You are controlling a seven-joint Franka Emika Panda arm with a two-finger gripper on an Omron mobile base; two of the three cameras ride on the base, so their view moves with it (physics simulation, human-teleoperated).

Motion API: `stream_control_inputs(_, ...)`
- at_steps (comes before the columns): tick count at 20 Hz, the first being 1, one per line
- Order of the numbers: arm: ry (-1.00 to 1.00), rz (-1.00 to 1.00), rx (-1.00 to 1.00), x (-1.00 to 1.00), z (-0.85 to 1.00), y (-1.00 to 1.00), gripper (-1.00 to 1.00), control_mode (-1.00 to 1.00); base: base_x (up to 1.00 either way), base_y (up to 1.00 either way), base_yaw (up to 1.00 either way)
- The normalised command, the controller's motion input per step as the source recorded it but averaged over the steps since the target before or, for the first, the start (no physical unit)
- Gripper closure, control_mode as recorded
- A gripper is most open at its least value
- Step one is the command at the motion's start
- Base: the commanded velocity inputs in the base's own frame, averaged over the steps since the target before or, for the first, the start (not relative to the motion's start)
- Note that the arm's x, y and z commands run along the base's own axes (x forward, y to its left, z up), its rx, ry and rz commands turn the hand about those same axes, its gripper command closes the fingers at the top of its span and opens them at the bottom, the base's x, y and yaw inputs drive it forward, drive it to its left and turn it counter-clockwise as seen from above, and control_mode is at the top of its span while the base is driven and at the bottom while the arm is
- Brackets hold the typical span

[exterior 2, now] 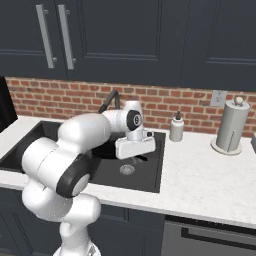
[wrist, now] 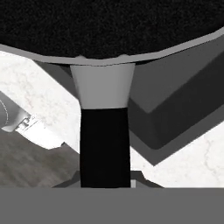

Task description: Pick the pan and sponge and place them into the sink. Then turn on the water.

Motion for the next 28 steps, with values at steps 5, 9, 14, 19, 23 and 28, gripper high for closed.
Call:
stream_control_inputs(5,0.0,0.0,0.03,0.35,-0.48,0.04,1.0,-1.0,0.0,0.0,0.0)
stream_control_inputs(9,-0.09,0.0,0.08,0.09,-0.55,0.0,1.0,-1.0,0.0,0.0,0.0)
stream_control_inputs(14,-0.1,0.0,0.06,0.05,-0.43,0.0,1.0,-1.0,0.0,0.0,0.0)
stream_control_inputs(19,-0.05,0.0,0.01,0.14,-0.28,0.0,1.0,-1.0,0.0,0.0,0.0)
stream_control_inputs(23,-0.04,0.0,0.0,0.14,-0.3,0.0,1.0,-1.0,0.0,0.0,0.0)
stream_control_inputs(28,-0.1,-0.07,0.0,0.16,-0.44,-0.03,1.0,-1.0,0.0,0.0,0.0)
